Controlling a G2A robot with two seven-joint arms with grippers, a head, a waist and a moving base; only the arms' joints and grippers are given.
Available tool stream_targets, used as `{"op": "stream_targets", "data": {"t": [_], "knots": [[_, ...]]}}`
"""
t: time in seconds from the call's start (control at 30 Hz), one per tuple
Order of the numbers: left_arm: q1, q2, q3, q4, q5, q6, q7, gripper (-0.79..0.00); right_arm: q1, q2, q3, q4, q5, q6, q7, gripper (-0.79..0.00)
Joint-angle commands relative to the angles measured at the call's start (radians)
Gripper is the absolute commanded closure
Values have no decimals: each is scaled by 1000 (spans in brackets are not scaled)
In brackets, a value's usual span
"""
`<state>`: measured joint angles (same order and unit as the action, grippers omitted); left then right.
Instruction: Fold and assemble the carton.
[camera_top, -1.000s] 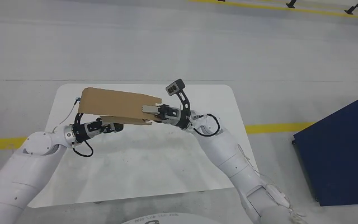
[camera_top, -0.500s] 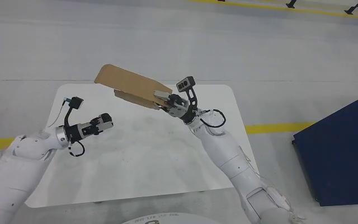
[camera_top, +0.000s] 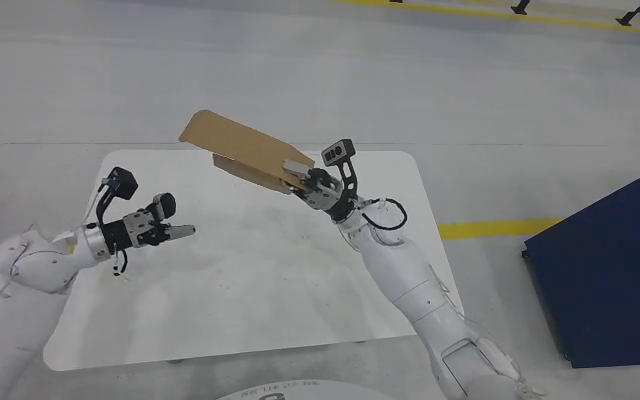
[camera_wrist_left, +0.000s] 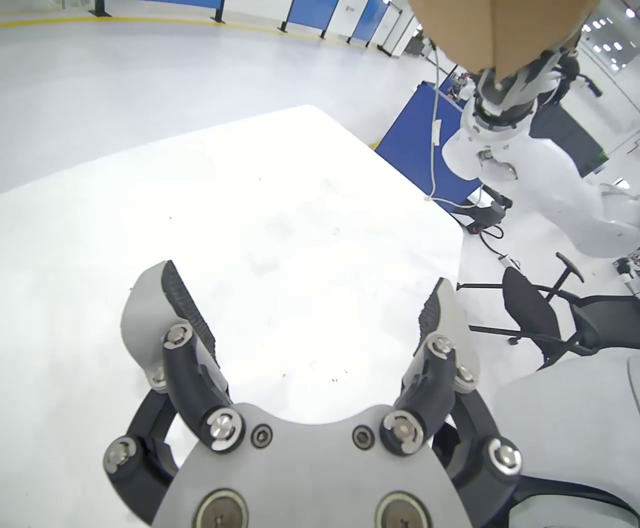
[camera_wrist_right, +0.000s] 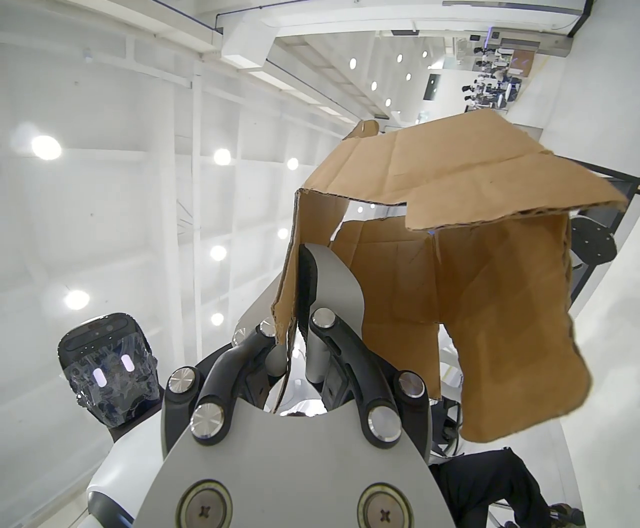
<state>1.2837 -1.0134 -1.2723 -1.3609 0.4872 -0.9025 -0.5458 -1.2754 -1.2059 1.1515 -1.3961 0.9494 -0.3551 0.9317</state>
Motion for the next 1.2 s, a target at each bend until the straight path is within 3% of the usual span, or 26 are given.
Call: {"op": "stream_targets", "data": {"t": [0.0,0.17,0.33,0.5,0.77,1.17], "knots": [[32,6,-30,-99,301,1,103,-785,12,0,6,36,54,130,-22,0],[144,18,-66,-282,726,-49,372,-785,25,5,15,92,102,304,37,0],[202,29,-61,-352,1007,-47,619,-785,17,12,30,109,122,412,106,0],[244,41,-36,-425,1211,-20,761,-785,15,17,47,130,174,532,180,0],[265,52,-23,-460,1254,-44,872,-785,16,18,54,156,216,596,239,0],[233,56,-6,-467,1247,-11,856,-785,27,5,2,172,200,616,236,0]]}}
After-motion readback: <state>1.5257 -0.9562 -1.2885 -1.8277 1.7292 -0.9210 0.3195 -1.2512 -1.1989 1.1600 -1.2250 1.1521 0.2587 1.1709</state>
